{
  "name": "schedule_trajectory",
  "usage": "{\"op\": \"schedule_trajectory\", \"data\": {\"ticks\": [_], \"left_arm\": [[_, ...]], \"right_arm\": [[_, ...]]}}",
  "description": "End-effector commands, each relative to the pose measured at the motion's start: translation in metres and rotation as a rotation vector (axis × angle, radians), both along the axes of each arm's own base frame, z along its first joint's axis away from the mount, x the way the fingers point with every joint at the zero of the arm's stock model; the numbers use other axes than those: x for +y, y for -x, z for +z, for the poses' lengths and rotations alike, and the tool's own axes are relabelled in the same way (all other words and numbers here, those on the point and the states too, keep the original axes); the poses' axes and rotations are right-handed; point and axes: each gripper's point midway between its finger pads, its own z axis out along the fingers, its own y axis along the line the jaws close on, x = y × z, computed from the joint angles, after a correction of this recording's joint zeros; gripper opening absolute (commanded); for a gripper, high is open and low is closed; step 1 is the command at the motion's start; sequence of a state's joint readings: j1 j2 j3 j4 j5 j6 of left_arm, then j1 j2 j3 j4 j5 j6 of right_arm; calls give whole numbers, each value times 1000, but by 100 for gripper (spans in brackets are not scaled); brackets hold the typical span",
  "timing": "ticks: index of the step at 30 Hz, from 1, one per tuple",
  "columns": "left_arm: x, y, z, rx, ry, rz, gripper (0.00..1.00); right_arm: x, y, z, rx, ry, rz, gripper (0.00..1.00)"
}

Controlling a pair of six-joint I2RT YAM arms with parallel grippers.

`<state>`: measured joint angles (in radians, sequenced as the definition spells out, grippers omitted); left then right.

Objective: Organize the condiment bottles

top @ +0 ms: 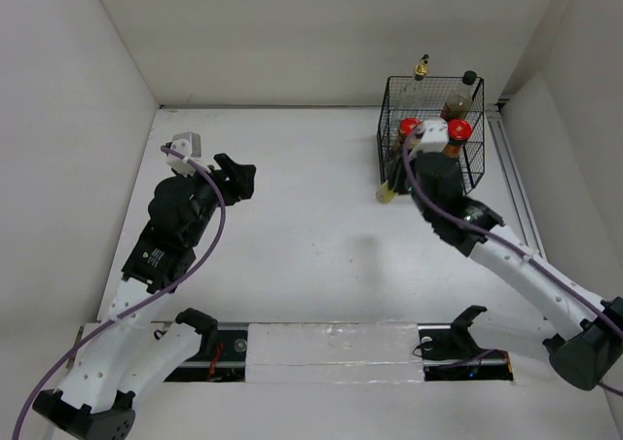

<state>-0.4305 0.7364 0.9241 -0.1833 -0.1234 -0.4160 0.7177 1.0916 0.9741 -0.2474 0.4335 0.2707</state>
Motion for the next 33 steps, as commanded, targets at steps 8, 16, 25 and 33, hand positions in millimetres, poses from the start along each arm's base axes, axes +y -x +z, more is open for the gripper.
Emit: {"op": "schedule_trajectory", "data": {"ticks": [8,16,25,33], "left_arm": [[-1,5,19,-72,20,-21,64],[-3,4,17,-63,17,-30,64],[-4,2,14,-54,13,-30,64],[-6,-2,8,-36,5,-30,66]], "right_arm": [[-173,-110,109,-282,-71,-473,13],[-216,-154,80,-239,-67,-525,12],[-219,-176,15,-108,-59,-545,12],[-211,-180,-36,-18,-67,-557,7]]}}
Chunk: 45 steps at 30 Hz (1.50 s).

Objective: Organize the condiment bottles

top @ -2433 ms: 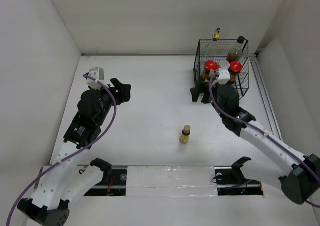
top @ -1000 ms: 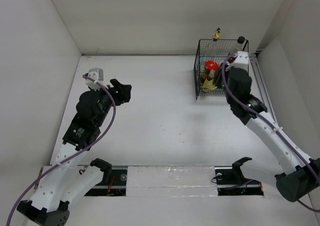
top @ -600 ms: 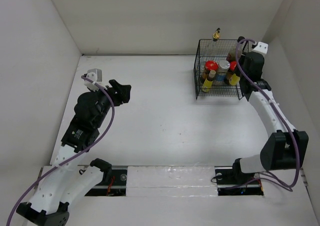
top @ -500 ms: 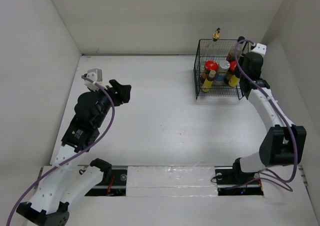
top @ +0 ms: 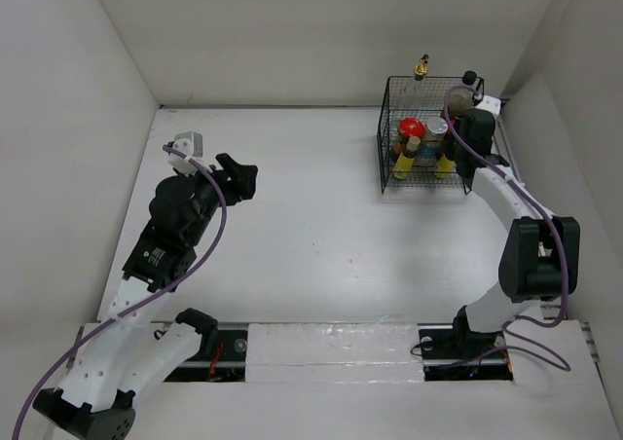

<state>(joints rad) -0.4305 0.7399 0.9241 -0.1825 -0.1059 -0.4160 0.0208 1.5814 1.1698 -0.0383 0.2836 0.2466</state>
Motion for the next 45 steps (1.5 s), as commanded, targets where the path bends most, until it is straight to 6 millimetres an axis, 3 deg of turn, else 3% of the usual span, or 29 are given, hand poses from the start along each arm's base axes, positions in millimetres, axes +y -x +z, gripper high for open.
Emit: {"op": "schedule_trajectory", "data": {"ticks": [1,4,5,7,8,16,21,23,24,25,27,32,33,35,36,39,40,41,43,45], "left_arm": [[-3,-2,9,-40,4,-13,66],[-3,-2,9,-40,4,-13,66],[-3,-2,9,-40,4,-13,66],[-3,-2,9,-40,4,-13,66],[-3,-2,9,-40,4,-13,67],[-3,-2,9,-40,4,-13,67],[-2,0,12,-48,8,-13,69],[-3,0,16,-59,4,-23,73],[-3,0,16,-59,4,-23,77],[-3,0,16,-59,4,-23,79],[-5,-1,13,-50,1,-32,84],[-4,2,14,-50,1,-32,98],[-4,2,14,-50,1,-32,100],[-4,3,16,-58,5,-32,100],[-2,3,16,-59,4,-21,100],[1,5,23,-73,19,-11,100],[2,4,23,-74,18,-1,100],[3,6,26,-79,31,0,100],[4,5,29,-89,35,10,100],[4,4,24,-81,31,10,100]], "right_arm": [[4,-15,24,-123,-24,-19,7],[8,-13,16,-107,-32,-14,18],[9,-14,12,-98,-32,-14,31],[7,-12,7,-89,-28,-22,44],[7,-10,3,-80,-27,-22,59],[7,-8,22,-125,-30,-22,71],[12,11,76,-238,-40,-3,83],[15,20,92,-276,-43,7,94],[19,31,117,-333,-40,21,97],[20,37,125,-351,-33,33,100],[37,55,153,-420,-48,83,100],[93,89,193,-530,-60,290,100],[122,99,199,-551,-69,399,100],[149,112,202,-574,-58,508,100],[180,127,206,-585,-69,628,100],[229,146,190,-550,-95,835,100],[263,165,178,-526,-126,987,100],[282,170,150,-467,-130,1064,100],[312,184,123,-431,-154,1171,100],[346,202,71,-304,-159,1255,100]]}}
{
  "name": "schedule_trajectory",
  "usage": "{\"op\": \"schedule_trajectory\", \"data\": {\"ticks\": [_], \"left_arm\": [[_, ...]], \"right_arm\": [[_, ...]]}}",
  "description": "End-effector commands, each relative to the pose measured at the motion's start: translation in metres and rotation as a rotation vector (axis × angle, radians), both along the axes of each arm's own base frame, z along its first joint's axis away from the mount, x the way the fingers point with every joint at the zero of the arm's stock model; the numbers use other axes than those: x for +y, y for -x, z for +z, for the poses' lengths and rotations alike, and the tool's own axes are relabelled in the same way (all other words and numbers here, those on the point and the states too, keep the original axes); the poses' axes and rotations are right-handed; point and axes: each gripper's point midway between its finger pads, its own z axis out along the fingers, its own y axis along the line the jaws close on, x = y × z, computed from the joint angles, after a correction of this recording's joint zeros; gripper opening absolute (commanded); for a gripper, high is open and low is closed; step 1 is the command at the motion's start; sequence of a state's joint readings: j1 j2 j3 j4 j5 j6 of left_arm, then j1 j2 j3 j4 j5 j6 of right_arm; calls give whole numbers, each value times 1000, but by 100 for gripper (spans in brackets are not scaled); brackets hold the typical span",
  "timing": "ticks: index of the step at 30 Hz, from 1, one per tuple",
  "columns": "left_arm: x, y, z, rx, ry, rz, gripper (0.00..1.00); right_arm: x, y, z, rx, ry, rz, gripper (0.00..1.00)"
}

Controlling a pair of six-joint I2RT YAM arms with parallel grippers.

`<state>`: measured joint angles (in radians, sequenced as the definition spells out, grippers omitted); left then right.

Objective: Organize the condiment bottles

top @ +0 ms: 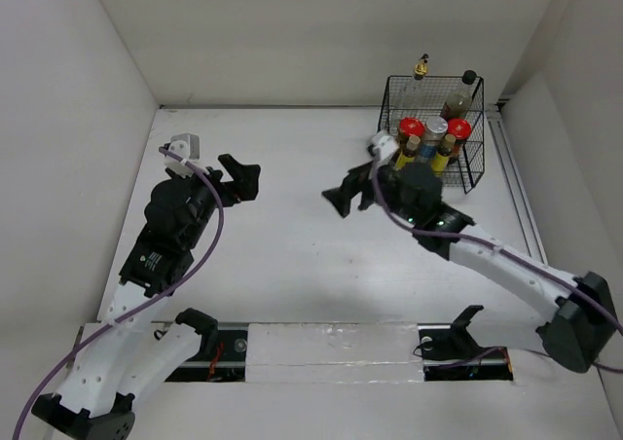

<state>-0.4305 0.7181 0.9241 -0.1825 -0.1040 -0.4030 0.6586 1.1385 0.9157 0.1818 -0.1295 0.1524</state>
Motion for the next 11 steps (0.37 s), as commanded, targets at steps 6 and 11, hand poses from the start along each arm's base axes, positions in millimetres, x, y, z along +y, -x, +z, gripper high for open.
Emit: {"op": "schedule_trajectory", "data": {"ticks": [6,11], "left_arm": [[-8,3,15,-50,45,-38,98],[-14,8,17,-76,62,-86,100]], "right_arm": [[78,53,-108,114,172,162,100],[74,50,-115,115,192,110,100]]}}
